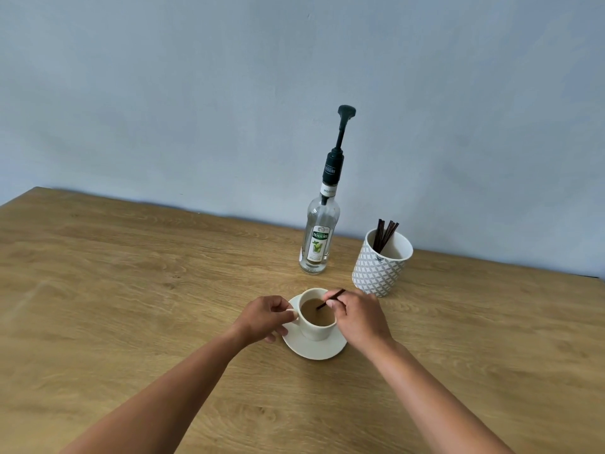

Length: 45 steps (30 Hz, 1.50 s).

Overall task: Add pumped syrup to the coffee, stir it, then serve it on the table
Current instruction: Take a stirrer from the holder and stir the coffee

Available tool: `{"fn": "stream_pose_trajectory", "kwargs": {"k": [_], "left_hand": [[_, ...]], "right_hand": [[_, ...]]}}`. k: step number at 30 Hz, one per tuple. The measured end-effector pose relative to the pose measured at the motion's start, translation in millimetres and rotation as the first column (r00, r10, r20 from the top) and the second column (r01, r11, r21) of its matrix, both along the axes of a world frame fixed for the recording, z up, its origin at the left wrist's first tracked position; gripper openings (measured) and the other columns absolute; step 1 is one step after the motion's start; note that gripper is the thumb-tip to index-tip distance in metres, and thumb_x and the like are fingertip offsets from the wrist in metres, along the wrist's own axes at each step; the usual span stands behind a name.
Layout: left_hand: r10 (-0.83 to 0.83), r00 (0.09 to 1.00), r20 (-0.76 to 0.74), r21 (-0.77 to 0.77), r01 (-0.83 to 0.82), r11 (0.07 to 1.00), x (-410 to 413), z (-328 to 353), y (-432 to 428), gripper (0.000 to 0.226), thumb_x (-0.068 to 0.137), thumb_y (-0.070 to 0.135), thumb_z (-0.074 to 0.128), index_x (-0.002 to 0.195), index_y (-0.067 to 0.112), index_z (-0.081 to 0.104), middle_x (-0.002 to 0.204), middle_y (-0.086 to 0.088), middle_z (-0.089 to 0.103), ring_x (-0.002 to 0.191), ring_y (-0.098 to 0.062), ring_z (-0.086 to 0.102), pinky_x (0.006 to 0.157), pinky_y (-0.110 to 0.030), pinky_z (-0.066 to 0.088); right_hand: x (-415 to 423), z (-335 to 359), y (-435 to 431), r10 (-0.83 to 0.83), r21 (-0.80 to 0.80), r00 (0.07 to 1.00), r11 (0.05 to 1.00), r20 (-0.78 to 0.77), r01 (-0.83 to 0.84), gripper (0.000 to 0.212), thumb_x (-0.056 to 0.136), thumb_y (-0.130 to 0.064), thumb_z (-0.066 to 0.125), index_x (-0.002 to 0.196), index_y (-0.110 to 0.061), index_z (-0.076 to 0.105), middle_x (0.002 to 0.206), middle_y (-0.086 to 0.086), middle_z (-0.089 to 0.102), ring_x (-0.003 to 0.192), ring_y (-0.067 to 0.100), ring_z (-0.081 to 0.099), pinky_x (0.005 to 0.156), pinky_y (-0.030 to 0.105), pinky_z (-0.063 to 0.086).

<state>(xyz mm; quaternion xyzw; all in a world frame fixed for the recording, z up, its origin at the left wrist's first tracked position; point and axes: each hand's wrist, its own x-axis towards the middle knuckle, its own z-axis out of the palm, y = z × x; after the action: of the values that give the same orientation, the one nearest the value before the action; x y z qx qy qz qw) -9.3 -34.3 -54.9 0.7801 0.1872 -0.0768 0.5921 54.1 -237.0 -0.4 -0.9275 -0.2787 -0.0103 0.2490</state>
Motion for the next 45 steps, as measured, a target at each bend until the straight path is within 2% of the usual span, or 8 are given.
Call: {"fn": "stream_pose_trajectory", "kwargs": {"k": [3, 10, 17, 24, 31, 35, 40, 45], "left_hand": [[0.001, 1.000, -0.001, 0.002, -0.001, 1.000, 0.2, -0.5, 0.1, 0.014, 0.086, 0.029, 0.072, 0.092, 0.016, 0.070, 0.085, 0.000, 0.075, 0.080, -0.020, 0.077, 0.063, -0.034, 0.059], [-0.004, 1.000, -0.001, 0.012, 0.004, 1.000, 0.2, 0.6, 0.0, 0.015, 0.086, 0.029, 0.072, 0.093, 0.016, 0.071, 0.085, 0.000, 0.075, 0.079, -0.019, 0.077, 0.063, -0.033, 0.059], [-0.005, 1.000, 0.002, 0.019, 0.005, 1.000, 0.0, -0.5, 0.4, 0.014, 0.086, 0.028, 0.071, 0.092, 0.015, 0.070, 0.084, 0.000, 0.075, 0.078, -0.019, 0.077, 0.062, -0.034, 0.059], [-0.004, 1.000, 0.001, 0.018, 0.004, 1.000, 0.7, -2.2, 1.5, 0.013, 0.084, 0.031, 0.072, 0.089, 0.019, 0.070, 0.080, 0.004, 0.076, 0.075, -0.016, 0.077, 0.058, -0.031, 0.059], [0.004, 1.000, 0.000, 0.003, -0.004, 1.000, 0.2, -1.1, 0.2, 0.012, 0.085, 0.029, 0.072, 0.089, 0.017, 0.070, 0.079, 0.004, 0.074, 0.076, -0.017, 0.077, 0.057, -0.030, 0.057], [0.001, 1.000, 0.006, 0.010, -0.001, 1.000, -0.3, -0.9, 0.3, 0.012, 0.085, 0.030, 0.072, 0.088, 0.019, 0.070, 0.083, 0.002, 0.075, 0.077, -0.018, 0.077, 0.056, -0.029, 0.057], [-0.001, 1.000, 0.005, 0.014, 0.000, 1.000, 0.3, -1.3, 0.1, 0.013, 0.085, 0.030, 0.072, 0.090, 0.018, 0.070, 0.086, -0.001, 0.076, 0.079, -0.019, 0.078, 0.060, -0.032, 0.058], [-0.005, 1.000, 0.006, 0.018, 0.005, 1.000, 0.0, -1.2, 0.5, 0.012, 0.086, 0.029, 0.072, 0.089, 0.018, 0.069, 0.084, 0.000, 0.075, 0.078, -0.019, 0.078, 0.060, -0.032, 0.058]], "right_hand": [[2.4, 0.7, -3.1, -0.015, -0.051, 1.000, 0.999, 0.016, 0.015, 0.020, 0.095, -0.023, 0.053, 0.104, -0.033, 0.068, 0.099, -0.012, 0.073, 0.097, 0.016, 0.061, 0.091, 0.034, 0.039], [-6.2, 0.0, 1.9, 0.073, 0.097, 0.996, 0.993, -0.058, -0.067, 0.016, 0.091, -0.023, 0.062, 0.098, -0.031, 0.073, 0.100, -0.012, 0.074, 0.098, 0.014, 0.061, 0.096, 0.037, 0.044], [0.5, 0.3, -1.0, 0.004, -0.076, 0.998, 0.997, 0.064, 0.000, 0.019, 0.095, -0.023, 0.053, 0.104, -0.032, 0.067, 0.101, -0.012, 0.073, 0.097, 0.017, 0.061, 0.087, 0.035, 0.039], [-3.7, -2.7, 0.7, 0.061, 0.108, 0.996, 0.993, -0.060, -0.054, 0.015, 0.090, -0.021, 0.062, 0.096, -0.029, 0.073, 0.098, -0.011, 0.074, 0.096, 0.016, 0.064, 0.095, 0.039, 0.046], [2.5, -2.5, -1.9, -0.022, -0.070, 0.996, 0.997, 0.091, 0.028, 0.019, 0.094, -0.024, 0.052, 0.102, -0.031, 0.068, 0.098, -0.011, 0.074, 0.096, 0.017, 0.063, 0.086, 0.036, 0.037], [0.6, -2.3, -2.8, 0.006, -0.019, 1.000, 1.000, 0.015, -0.005, 0.016, 0.094, -0.023, 0.053, 0.098, -0.030, 0.067, 0.096, -0.010, 0.073, 0.093, 0.017, 0.064, 0.091, 0.036, 0.039], [-6.0, -6.3, 2.0, 0.059, 0.156, 0.996, 0.987, -0.062, -0.049, 0.016, 0.090, -0.018, 0.062, 0.095, -0.028, 0.073, 0.098, -0.010, 0.074, 0.097, 0.015, 0.065, 0.095, 0.040, 0.047], [-0.8, -6.0, 3.6, 0.008, -0.012, 1.000, 1.000, 0.011, -0.008, 0.020, 0.094, -0.026, 0.055, 0.104, -0.034, 0.071, 0.102, -0.014, 0.074, 0.100, 0.013, 0.061, 0.094, 0.035, 0.037]]}}
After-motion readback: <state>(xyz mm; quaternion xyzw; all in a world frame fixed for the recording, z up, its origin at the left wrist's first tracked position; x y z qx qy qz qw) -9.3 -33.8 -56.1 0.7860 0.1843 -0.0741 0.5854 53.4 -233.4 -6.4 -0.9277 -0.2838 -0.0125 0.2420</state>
